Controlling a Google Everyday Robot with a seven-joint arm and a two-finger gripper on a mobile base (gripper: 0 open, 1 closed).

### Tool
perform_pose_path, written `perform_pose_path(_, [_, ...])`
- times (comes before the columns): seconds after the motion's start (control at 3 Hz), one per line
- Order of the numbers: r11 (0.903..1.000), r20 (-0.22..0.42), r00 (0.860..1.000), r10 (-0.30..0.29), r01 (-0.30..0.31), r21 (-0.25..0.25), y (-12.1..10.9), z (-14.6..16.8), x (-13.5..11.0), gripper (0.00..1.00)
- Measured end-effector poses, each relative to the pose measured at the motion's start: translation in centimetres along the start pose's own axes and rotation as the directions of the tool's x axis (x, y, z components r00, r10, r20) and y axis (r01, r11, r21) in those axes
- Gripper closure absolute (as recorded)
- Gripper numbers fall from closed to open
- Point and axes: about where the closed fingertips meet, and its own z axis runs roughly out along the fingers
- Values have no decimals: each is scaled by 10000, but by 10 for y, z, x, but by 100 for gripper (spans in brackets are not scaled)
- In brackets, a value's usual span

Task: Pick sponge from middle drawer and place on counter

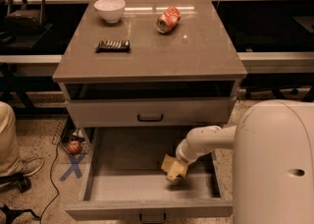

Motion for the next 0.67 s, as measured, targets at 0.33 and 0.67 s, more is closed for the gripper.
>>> perform_pose_path(0.33, [9997, -100, 9997, 211, -212, -111, 0, 14, 6, 16])
perform_pose_path(0.67, [9986, -130, 9989, 453, -456, -258, 2, 22, 14, 38])
